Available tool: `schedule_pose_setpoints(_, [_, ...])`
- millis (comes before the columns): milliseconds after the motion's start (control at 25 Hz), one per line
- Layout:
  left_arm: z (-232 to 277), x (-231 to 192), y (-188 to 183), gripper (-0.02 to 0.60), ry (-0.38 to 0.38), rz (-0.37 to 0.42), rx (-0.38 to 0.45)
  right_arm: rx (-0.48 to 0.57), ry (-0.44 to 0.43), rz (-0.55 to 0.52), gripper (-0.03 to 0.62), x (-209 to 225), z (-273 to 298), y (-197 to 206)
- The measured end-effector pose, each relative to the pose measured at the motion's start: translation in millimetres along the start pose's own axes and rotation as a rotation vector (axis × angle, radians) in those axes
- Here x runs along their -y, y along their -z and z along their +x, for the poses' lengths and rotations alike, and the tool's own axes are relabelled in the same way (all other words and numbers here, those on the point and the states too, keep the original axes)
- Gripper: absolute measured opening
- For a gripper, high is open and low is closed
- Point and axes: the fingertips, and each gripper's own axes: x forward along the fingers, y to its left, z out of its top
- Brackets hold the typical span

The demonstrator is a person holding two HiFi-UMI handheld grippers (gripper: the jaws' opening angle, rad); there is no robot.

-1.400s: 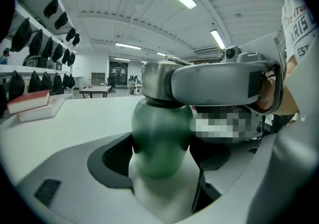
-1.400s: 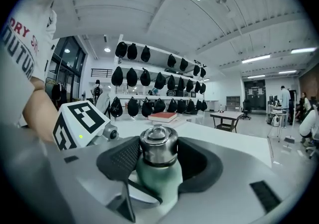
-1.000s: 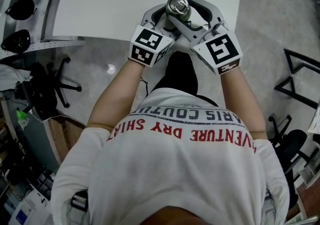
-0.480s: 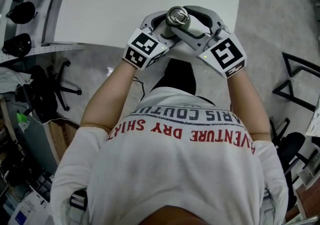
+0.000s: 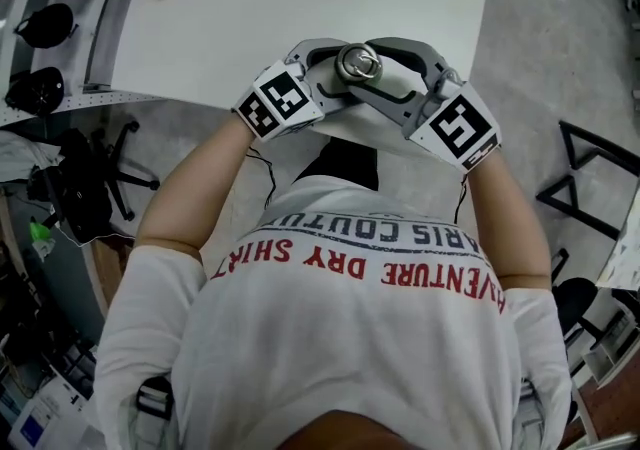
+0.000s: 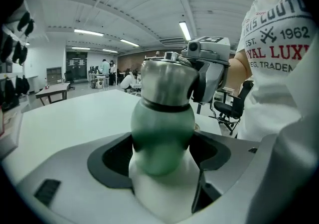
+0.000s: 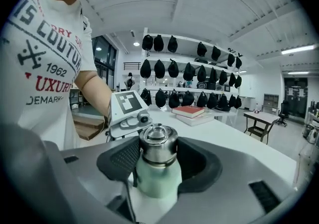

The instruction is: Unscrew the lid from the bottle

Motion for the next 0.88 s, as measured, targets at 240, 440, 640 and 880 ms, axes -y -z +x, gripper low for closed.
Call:
schedule_pose_setpoints(240, [-2.7,3.0,2.6,0.37,0.114,0.072,-0.042,-0.017,-0.11,-0.044,0.235,-4.1,2.0,-2.7])
schedule_pose_setpoints(440, [-3.8,6.6,4.0,0.37,0.226,0.151,-0.086,-0.031,-0.213,-0.109,0.235,-8.0,2.0,-5.2])
schedule_pose_setpoints(640, [-4.1,10.5,4.8,0.37,0.324,0.226,-0.133,-0.051,-0.295,-0.163,0.235,-11.3,0.0,-5.5])
schedule_pose_setpoints(880, [-0.9,13.4,2.1,0.37,0.371,0.254,-0.142,-0.054,-0.331,-0.172,0.235,-10.6,-4.8,-5.0])
